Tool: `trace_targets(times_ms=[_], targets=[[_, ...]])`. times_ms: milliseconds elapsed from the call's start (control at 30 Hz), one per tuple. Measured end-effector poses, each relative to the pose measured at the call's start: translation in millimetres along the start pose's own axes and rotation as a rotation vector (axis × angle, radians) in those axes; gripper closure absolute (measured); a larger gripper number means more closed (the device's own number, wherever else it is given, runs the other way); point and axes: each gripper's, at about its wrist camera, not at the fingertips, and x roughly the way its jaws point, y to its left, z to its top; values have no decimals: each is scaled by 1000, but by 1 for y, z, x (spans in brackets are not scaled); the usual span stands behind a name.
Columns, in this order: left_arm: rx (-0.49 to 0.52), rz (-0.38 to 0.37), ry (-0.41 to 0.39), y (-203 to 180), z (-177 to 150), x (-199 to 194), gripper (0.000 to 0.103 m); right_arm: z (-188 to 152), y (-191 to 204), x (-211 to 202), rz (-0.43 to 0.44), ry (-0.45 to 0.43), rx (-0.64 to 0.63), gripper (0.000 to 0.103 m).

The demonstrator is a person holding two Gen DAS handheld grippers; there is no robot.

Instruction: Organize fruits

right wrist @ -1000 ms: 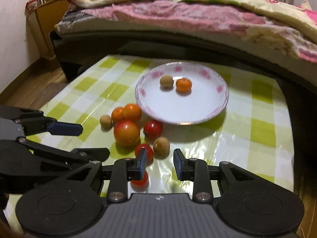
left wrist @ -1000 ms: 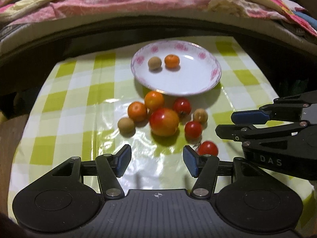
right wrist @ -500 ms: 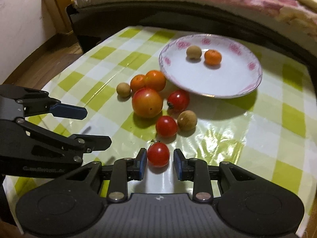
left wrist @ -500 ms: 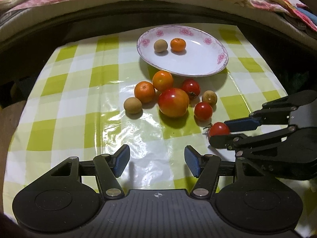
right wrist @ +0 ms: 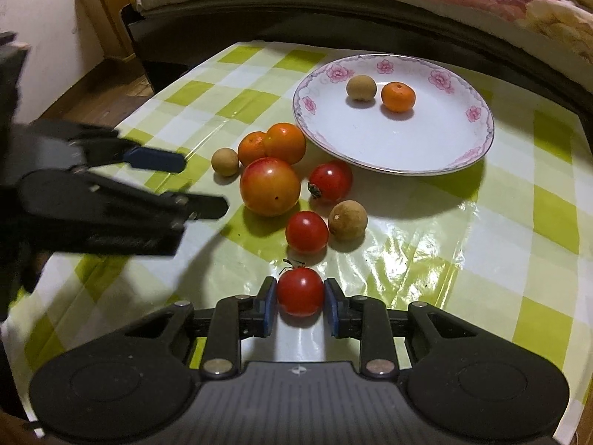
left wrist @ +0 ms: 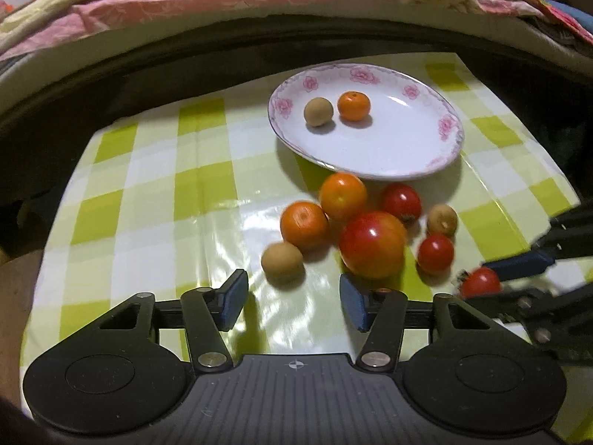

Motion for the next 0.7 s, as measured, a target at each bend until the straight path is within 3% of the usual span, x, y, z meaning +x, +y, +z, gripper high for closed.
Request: trace_targets(times_ms=[300,533,700], targets=[[-1,-15,0,4,10,14,47,1,-9,1,19,6,24,72],[-12,-9,5,-2,9,12,65,1,-12,-1,4,4,35,72],[-3,-20,31,-10,3,3,70,1,-12,-2,-7,1,34,72]])
